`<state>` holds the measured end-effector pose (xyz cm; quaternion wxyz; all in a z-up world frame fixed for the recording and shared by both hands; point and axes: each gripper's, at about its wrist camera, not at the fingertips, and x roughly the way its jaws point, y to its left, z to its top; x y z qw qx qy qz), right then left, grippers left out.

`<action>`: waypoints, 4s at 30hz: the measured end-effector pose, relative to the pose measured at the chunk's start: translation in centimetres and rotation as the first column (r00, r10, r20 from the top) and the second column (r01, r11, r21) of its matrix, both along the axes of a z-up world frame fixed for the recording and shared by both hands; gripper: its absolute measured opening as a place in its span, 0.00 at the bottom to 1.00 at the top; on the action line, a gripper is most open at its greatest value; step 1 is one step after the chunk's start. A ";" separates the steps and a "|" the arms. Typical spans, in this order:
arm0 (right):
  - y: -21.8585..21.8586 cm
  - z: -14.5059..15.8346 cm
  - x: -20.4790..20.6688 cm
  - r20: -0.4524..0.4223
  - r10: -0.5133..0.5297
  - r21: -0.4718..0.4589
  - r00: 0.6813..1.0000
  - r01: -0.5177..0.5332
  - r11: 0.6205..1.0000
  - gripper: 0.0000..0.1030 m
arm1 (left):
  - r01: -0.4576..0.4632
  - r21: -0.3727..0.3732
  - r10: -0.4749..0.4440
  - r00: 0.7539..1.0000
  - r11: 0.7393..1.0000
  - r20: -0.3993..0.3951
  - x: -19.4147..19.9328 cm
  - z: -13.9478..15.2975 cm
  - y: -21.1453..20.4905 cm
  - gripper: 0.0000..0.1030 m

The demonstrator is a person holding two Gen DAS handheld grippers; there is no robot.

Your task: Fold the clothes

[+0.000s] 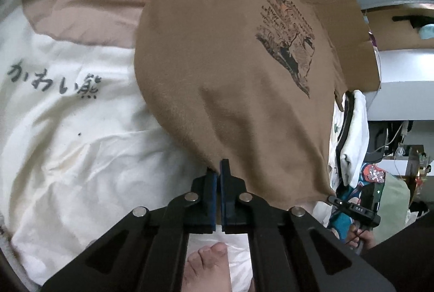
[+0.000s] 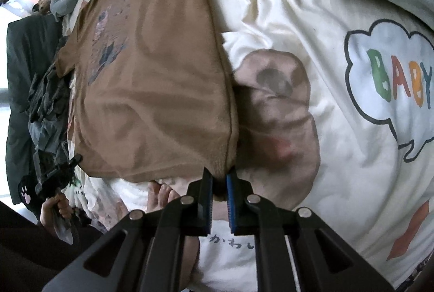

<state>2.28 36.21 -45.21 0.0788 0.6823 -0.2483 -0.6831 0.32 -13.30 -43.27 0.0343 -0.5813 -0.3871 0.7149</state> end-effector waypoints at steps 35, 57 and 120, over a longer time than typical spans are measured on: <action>0.8 3.0 -0.7 -0.034 0.013 0.027 0.999 -0.013 1.000 0.07 | 0.112 -0.025 -0.113 0.994 0.993 -0.011 -6.3 -1.1 1.7 0.00; 1.5 1.4 -1.5 0.001 -0.034 0.052 0.999 0.034 0.998 0.07 | 0.202 -0.002 -0.201 0.978 0.979 0.059 -11.8 -2.4 2.3 0.10; 0.2 2.3 -1.2 -0.001 -0.029 0.077 1.000 0.029 0.997 0.07 | -0.055 -0.032 0.055 0.998 0.998 0.024 -1.9 -1.9 -0.9 0.07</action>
